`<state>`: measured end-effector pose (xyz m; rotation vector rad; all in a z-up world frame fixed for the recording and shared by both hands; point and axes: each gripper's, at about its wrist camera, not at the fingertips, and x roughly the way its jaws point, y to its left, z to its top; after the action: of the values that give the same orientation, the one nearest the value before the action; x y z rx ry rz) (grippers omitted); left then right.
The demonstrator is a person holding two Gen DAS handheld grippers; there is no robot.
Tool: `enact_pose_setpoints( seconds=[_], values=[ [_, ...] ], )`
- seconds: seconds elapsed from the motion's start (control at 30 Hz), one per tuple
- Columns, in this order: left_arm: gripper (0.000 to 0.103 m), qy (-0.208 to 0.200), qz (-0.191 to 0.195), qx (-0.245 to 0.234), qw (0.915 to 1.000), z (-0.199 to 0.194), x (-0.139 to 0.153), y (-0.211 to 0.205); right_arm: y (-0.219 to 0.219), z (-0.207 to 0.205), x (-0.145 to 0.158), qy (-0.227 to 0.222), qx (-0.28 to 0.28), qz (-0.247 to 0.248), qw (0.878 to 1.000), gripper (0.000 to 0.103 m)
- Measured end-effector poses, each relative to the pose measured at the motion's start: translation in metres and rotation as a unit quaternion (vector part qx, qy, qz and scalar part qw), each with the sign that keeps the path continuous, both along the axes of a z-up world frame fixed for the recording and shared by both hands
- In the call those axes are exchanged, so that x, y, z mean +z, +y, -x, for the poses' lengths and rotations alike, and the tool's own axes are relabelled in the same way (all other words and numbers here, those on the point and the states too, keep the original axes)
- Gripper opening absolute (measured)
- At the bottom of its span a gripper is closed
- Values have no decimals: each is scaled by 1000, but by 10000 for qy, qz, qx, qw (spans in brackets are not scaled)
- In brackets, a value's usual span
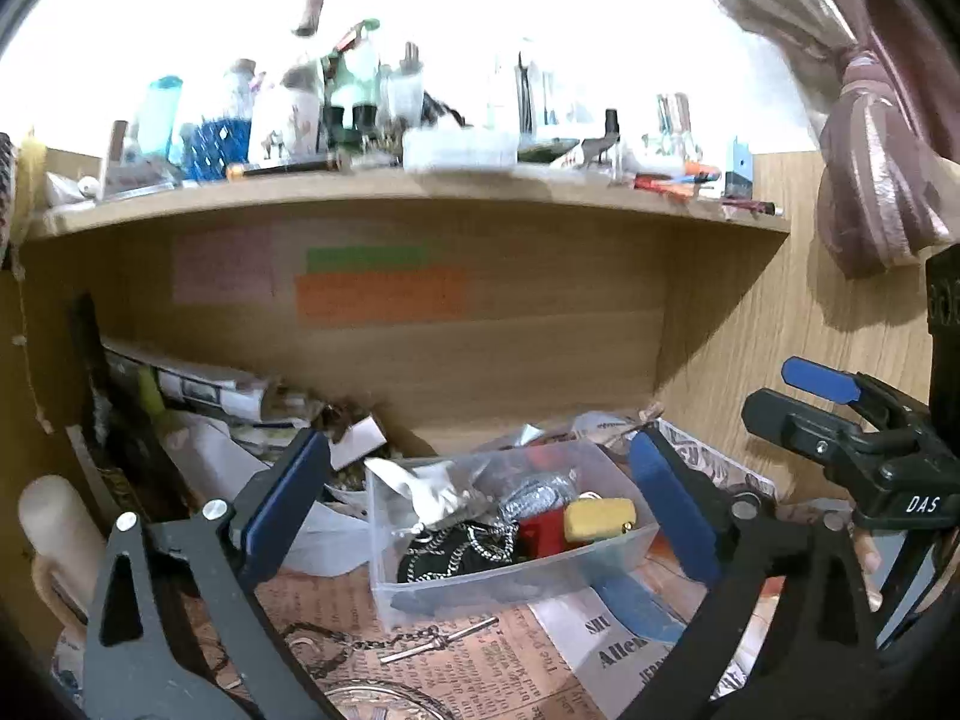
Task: Organize soft objects
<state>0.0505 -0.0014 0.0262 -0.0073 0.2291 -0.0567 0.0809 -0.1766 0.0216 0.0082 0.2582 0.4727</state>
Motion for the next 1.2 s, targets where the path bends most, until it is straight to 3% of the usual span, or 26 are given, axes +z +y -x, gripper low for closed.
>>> enact_pose_setpoints(
  seconds=[0.33, 1.2],
  values=[
    [103, -89, 27, -7, 10000, 16, 4, -2, 1, 16, 1, -21, 49, -2, 10000, 103],
    [103, -32, 84, 47, 9999, 14, 3, -3, 3, 22, 1, -64, 49, -60, 9999, 103]
  ],
)
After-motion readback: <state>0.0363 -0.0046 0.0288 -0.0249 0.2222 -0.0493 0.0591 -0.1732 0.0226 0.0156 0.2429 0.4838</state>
